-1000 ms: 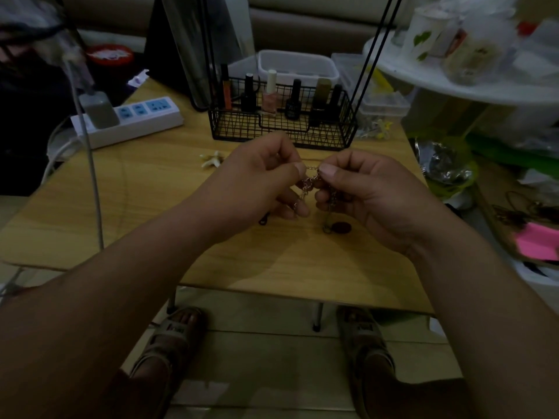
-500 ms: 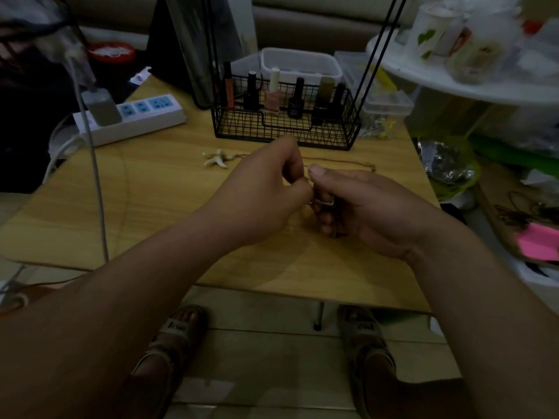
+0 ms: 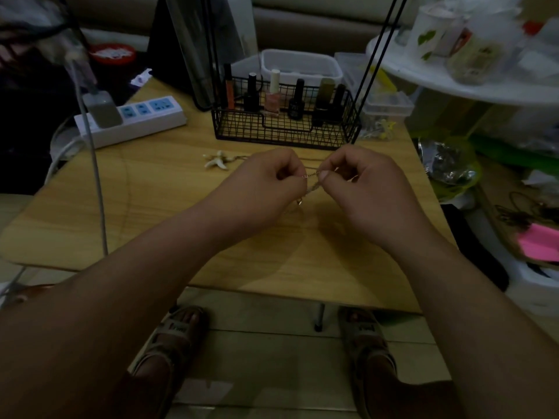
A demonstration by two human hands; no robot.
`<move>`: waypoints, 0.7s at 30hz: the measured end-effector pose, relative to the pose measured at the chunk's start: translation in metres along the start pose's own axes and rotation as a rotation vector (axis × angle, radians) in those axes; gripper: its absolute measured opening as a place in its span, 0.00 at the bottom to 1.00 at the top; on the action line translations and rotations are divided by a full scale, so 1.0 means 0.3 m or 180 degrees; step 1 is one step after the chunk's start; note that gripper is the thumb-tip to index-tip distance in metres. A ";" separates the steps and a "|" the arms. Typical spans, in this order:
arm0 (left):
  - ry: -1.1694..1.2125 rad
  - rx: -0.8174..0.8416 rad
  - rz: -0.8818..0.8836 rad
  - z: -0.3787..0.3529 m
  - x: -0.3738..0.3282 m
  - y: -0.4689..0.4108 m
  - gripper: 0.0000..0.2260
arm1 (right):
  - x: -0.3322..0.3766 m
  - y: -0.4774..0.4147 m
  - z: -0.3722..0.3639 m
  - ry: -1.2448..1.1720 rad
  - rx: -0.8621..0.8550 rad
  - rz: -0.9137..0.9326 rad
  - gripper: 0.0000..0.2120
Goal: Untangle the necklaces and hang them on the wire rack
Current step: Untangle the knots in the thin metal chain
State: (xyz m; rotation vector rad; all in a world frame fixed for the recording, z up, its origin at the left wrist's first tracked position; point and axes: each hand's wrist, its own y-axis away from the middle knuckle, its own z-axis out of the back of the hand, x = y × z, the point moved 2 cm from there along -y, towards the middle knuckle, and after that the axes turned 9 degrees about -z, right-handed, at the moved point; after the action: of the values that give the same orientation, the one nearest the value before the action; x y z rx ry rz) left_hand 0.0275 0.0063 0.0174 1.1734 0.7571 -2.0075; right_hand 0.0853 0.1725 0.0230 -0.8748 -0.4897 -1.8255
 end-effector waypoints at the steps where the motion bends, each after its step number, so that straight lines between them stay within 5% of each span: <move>1: 0.0202 -0.0059 0.0050 0.005 -0.004 -0.001 0.06 | -0.001 -0.002 0.003 0.0022 0.0070 -0.0045 0.03; 6: 0.1326 -0.0391 0.0405 0.051 -0.014 -0.014 0.10 | -0.011 -0.007 0.035 -0.0194 0.0265 -0.0327 0.08; 17: 0.1025 -0.0131 0.0018 0.029 -0.013 -0.005 0.01 | 0.012 0.027 0.014 -0.0347 0.1012 -0.0115 0.07; 21: 0.0800 -0.0265 0.0001 0.022 -0.012 -0.005 0.06 | 0.012 0.037 -0.005 -0.0637 0.1169 -0.0137 0.05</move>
State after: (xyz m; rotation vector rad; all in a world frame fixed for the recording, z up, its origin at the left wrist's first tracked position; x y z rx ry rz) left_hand 0.0244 0.0032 0.0234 1.3917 0.9544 -1.8297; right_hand 0.0940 0.1648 0.0242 -0.7978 -0.9435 -1.6221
